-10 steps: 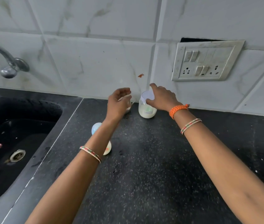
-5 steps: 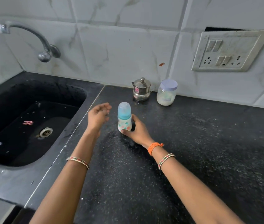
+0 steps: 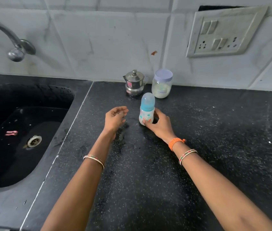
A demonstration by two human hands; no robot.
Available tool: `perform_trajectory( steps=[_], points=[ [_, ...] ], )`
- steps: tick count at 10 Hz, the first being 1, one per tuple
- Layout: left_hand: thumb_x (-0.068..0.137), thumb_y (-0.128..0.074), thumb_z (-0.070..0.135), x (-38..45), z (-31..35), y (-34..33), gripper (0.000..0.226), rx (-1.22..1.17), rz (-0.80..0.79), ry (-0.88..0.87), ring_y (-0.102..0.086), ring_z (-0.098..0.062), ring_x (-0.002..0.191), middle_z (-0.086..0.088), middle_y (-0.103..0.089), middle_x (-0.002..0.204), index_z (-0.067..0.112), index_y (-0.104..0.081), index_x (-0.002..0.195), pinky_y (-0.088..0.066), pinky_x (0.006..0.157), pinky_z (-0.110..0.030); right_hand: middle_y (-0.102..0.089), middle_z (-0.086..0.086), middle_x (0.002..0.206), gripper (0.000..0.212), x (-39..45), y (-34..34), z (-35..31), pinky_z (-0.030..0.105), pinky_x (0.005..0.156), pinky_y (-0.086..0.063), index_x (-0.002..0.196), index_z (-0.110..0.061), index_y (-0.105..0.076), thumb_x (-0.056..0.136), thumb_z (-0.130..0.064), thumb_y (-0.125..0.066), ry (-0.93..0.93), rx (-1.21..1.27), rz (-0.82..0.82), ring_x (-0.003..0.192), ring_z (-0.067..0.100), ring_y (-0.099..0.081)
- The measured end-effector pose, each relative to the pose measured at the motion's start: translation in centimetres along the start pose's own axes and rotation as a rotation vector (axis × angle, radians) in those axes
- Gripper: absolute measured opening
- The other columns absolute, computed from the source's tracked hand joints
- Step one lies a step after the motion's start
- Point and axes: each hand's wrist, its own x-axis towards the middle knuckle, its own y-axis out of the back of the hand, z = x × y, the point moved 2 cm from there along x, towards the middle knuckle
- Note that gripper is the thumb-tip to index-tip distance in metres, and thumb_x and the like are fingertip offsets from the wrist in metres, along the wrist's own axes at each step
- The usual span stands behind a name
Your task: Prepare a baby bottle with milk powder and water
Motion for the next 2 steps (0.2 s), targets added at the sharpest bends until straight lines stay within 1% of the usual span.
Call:
perform_trajectory(
  steps=[1, 2],
  points=[
    [0.093, -0.045, -0.001, -1.0, -0.4, -1.3, 0.026, 0.013, -0.035, -0.024, -0.062, -0.006, 0.09, -0.001, -0.067, 0.101, 0.011, -0.063, 0.108, -0.052, 0.071, -0.013, -0.067, 0.0, 0.116, 0.054, -0.5, 0.4, -0.2, 0.048, 0.1, -0.044, 0.117, -0.022, -0.056, 0.069, -0.033, -0.078, 0.001, -0.066, 0.019, 0.109, 0.02, -0.061],
    [0.091, -0.046, -0.002, -2.5, -0.9, -1.5, 0.026, 0.035, -0.048, -0.051, -0.062, -0.004, 0.087, -0.001, -0.067, 0.099, 0.011, -0.062, 0.106, -0.047, 0.062, -0.007, -0.061, 0.001, 0.126, 0.061, -1.2, 0.5, -0.9, 0.053, 0.107, -0.034, 0.125, -0.023, -0.05, 0.071, -0.035, -0.076, -0.013, -0.157, -0.058, 0.119, 0.022, -0.054]
  ],
)
